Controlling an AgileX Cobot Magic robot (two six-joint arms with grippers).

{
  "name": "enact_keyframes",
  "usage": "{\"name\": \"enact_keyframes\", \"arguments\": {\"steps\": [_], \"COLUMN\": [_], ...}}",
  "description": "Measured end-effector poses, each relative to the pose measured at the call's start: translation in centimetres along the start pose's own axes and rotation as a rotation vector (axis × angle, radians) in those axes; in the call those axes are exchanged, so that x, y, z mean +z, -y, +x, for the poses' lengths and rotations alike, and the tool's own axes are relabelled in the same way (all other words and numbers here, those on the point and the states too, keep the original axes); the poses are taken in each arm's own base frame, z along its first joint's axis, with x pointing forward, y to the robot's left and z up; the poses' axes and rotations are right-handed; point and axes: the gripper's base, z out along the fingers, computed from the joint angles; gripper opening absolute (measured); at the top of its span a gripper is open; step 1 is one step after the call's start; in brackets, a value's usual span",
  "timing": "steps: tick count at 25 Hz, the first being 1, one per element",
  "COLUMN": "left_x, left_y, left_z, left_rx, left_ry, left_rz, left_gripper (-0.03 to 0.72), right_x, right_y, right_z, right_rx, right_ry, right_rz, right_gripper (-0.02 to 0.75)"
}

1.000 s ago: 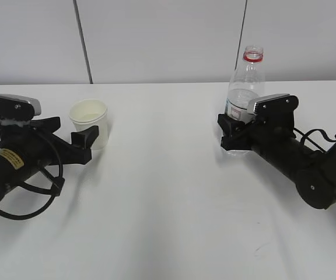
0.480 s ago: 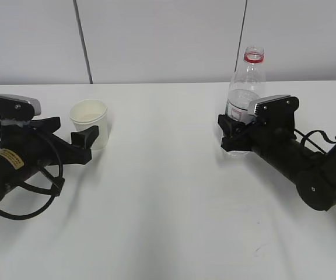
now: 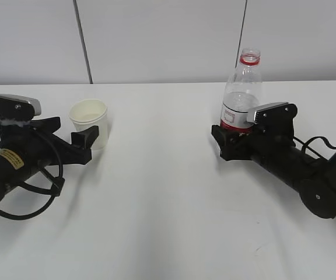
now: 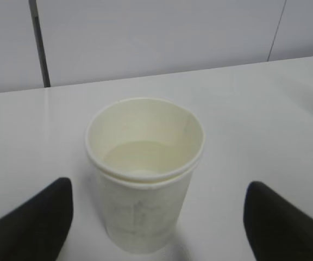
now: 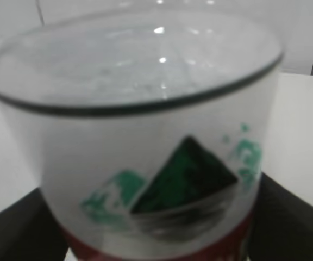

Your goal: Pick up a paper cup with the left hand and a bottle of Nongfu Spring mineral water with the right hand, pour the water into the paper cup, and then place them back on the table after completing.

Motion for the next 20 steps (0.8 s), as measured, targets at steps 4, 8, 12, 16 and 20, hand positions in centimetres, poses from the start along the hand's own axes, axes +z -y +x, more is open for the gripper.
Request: {"name": "enact_keyframes", "arguments": {"steps": [4,8,12,16,20], "left_x": [0.0,0.0,0.0,0.0,0.0], "left_y": [0.0,0.0,0.0,0.0,0.0], "left_z": [0.0,0.0,0.0,0.0,0.0], "left_rx": [0.0,0.0,0.0,0.0,0.0], "left_ry": [0.0,0.0,0.0,0.0,0.0], "left_rz": [0.0,0.0,0.0,0.0,0.0], "left_gripper": [0.587,0.587,0.587,0.586,0.586], "right_x": [-0.3,-1.1,-2.2,-3.4,-4.9], "right_y": [-0.1,-0.2,-0.4,-0.7,-1.0], "right_z": [-0.1,-1.2,-1.8,-2.2,-3.0], "right_rx": [0.004,0.003,0.008,0.01,0.01], "right_ry": [-0.004,0.009,0.007,-0.002,-0.002], "right_rz": [-0.002,0.0,0.008,0.009,0.009], "right_gripper": [0.641,0.642,0.642,0.642,0.642]}}
